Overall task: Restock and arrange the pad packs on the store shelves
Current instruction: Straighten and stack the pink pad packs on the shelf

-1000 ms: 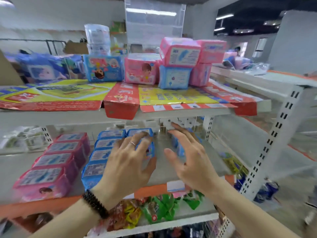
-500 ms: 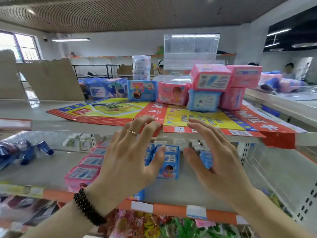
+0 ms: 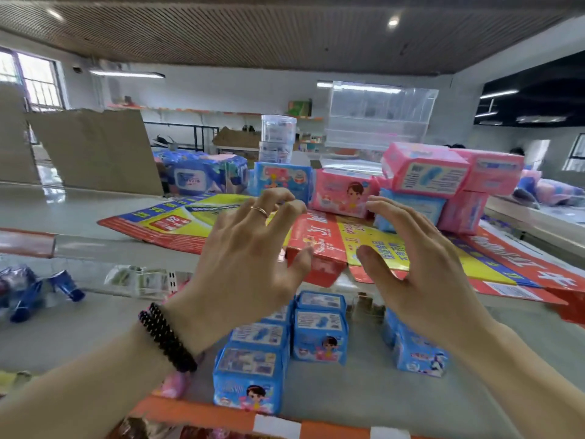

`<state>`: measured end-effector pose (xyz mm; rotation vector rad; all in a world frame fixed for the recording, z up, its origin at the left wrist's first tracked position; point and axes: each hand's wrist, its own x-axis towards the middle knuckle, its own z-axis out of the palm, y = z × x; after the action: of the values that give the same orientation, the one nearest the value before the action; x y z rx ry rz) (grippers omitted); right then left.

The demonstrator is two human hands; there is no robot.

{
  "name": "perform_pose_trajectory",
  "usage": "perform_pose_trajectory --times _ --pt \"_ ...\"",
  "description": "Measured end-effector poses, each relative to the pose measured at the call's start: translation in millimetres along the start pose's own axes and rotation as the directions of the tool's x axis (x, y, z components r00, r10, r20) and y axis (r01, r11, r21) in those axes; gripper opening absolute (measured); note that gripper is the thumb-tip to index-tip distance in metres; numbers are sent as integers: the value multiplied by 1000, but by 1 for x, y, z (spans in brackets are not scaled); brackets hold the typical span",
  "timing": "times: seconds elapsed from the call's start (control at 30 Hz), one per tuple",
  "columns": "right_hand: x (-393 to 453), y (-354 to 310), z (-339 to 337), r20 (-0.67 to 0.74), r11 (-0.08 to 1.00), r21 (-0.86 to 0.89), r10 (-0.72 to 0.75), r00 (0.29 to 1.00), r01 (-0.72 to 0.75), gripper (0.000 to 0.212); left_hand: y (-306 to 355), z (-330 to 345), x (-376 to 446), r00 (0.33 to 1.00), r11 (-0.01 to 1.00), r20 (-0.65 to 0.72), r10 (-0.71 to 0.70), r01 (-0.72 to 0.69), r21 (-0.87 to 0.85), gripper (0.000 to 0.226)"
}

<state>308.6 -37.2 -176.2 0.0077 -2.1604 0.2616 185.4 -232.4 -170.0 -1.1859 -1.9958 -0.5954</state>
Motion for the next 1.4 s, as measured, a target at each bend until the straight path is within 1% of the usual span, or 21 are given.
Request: perform_pose_trajectory --times 0.1,0.17,0.27,0.33,0.43,0.63,0.7,0.77,0.83,0.97,1.07,1.1,1.23,1.4 --pt "21 -6 15 40 999 -49 21 999 -19 54 -28 -4 7 999 1000 46 -11 10 26 51" --pt "33 -9 25 47 995 -83 62 997 -58 53 -46 -6 9 998 999 61 -13 11 30 53" --pt "43 -6 33 53 973 -129 197 979 -189 55 -66 -4 16 997 1000 75 0 -1 17 54" --pt "45 1 31 17 949 -159 280 960 -274 55 -73 1 23 996 1000 87 15 -15 -1 54" --pt "43 19 18 -40 900 -205 385 922 -385 56 -69 14 36 992 999 117 43 -40 -35 57" --pt "55 71 -13 -78 834 -307 458 886 -458 60 -36 33 62 982 993 151 109 -102 -58 64" --pt "69 89 -20 -103 818 -310 478 872 -484 62 -22 38 72 981 992 159 113 -104 -68 63" --pt "84 104 -25 -124 794 -331 498 858 -509 68 -9 43 81 977 991 173 124 -114 -65 61" --pt "102 118 -28 -124 748 -393 532 837 -534 79 1 46 87 977 992 178 119 -111 -54 62" --pt "139 139 -20 -124 651 -409 655 745 -640 107 13 47 94 979 995 179 98 -92 -39 61" --pt "155 154 -6 -93 601 -397 726 681 -694 115 14 47 94 981 997 177 79 -78 -11 60" --pt "158 158 -1 -84 594 -393 736 671 -701 115 13 46 93 982 997 177 73 -74 0 60" --pt "162 171 16 -112 594 -404 723 682 -696 110 7 42 87 985 998 164 54 -59 28 59" --pt "162 178 25 -128 577 -361 747 652 -733 100 -1 36 74 990 997 130 45 -54 63 55"
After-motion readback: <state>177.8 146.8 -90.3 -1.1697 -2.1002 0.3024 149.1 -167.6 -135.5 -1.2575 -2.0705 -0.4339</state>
